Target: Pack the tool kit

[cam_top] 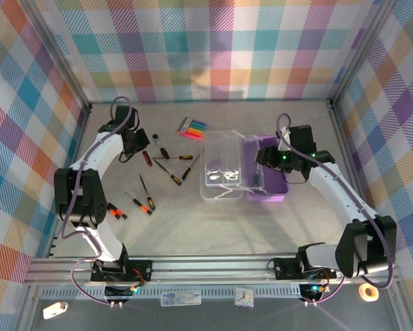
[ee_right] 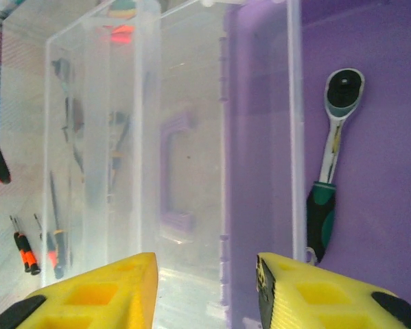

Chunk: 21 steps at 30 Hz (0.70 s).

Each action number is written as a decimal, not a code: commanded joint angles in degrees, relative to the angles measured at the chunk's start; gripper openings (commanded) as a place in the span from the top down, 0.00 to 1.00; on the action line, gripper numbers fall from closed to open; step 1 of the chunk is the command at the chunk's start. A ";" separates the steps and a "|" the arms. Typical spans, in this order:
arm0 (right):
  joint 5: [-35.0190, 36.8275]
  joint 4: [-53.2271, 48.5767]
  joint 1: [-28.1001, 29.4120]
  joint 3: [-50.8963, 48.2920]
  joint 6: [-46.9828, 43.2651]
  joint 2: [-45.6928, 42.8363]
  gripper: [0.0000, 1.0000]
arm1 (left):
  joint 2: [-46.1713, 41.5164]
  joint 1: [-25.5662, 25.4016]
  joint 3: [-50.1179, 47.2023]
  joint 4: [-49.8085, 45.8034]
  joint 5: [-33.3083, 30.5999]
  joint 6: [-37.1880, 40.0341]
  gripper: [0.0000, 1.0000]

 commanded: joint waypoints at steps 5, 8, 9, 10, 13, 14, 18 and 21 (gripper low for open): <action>-0.09 1.53 6.16 3.91 3.33 -3.31 0.52 | -8.88 -10.42 -5.70 10.45 2.47 -7.47 1.00; 1.47 3.02 12.15 5.94 4.15 -2.19 0.48 | -11.87 -15.80 -7.48 14.68 0.81 -10.29 1.00; 1.47 3.94 13.93 6.32 4.44 -1.65 0.46 | -12.66 -17.37 -8.15 16.84 0.83 -11.65 1.00; 1.64 4.99 15.52 6.44 4.91 -1.08 0.45 | -13.24 -18.77 -8.85 18.67 0.87 -13.29 1.00; 1.94 7.15 19.51 6.99 5.18 0.80 0.42 | -13.81 -22.79 -10.45 22.04 1.07 -16.54 1.00; 2.25 7.25 20.48 7.29 5.00 1.44 0.41 | -13.70 -23.82 -10.60 22.63 1.49 -17.05 1.00; 2.79 8.16 22.63 7.79 4.51 4.42 0.40 | -14.03 -26.67 -11.48 24.79 2.79 -19.86 1.00; 2.79 8.50 23.07 7.61 4.38 5.79 0.40 | -14.34 -28.12 -11.73 25.35 3.14 -20.47 1.00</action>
